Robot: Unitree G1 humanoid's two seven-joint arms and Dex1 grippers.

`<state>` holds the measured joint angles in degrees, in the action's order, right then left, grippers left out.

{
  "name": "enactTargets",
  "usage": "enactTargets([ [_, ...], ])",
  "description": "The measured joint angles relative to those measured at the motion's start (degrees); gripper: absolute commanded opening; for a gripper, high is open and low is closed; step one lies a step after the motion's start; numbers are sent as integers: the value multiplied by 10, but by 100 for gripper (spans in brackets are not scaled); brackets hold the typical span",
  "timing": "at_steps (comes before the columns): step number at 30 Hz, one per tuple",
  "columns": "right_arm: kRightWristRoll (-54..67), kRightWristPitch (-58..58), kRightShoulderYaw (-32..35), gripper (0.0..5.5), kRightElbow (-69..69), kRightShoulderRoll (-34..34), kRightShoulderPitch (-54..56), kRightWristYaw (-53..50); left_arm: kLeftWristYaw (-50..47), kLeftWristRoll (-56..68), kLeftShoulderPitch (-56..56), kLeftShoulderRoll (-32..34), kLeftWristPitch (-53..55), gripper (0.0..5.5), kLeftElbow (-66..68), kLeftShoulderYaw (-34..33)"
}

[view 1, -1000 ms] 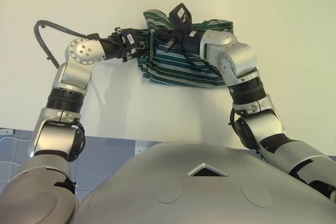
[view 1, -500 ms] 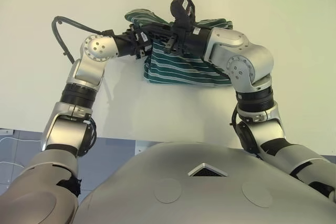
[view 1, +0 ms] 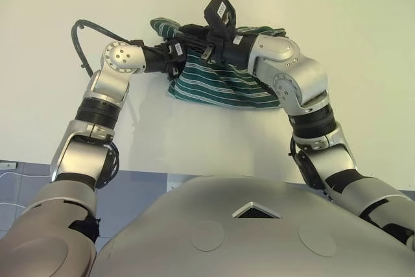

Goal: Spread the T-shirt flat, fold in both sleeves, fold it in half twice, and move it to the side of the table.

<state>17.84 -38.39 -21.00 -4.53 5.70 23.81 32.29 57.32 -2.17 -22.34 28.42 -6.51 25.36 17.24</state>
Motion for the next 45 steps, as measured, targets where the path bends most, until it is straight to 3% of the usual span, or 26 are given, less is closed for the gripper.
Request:
enactTargets([
  [3, 4, -21, 21, 201, 21, 16, -46, -4, 76, 104, 26, 31, 63, 359, -54, -55],
  [7, 58, -29, 97, 269, 11, -6, -59, -6, 121, 158, 41, 58, 112, 426, -89, -90],
  [10, 45, -18, 120, 269, 20, 4, -60, -31, 114, 161, 41, 74, 121, 476, -84, -114],
  [14, -47, 15, 96, 269, 72, 57, -63, -67, 95, 130, 43, 124, 111, 537, -63, -132],
  [18, -115, 77, 98, 269, 105, 79, -82, -119, 88, 174, 85, 135, 147, 537, -174, -169],
  [22, -136, 107, 117, 269, 102, 88, -118, -153, 39, 154, 109, 112, 145, 537, -270, -145],
  [30, -199, 130, 96, 269, 126, 95, -107, -181, -39, -2, 122, 88, 27, 537, -175, -38],
  [33, -227, 150, 93, 269, 140, 104, -104, -197, -50, -11, 128, 95, 6, 537, -179, -32],
  [41, -270, 185, 95, 269, 177, 118, -96, -227, -56, -46, 244, 164, -29, 537, -337, -10],
  [45, -248, 238, 83, 269, 164, 116, -107, -163, -104, -39, 224, 121, 9, 537, -320, -28],
])
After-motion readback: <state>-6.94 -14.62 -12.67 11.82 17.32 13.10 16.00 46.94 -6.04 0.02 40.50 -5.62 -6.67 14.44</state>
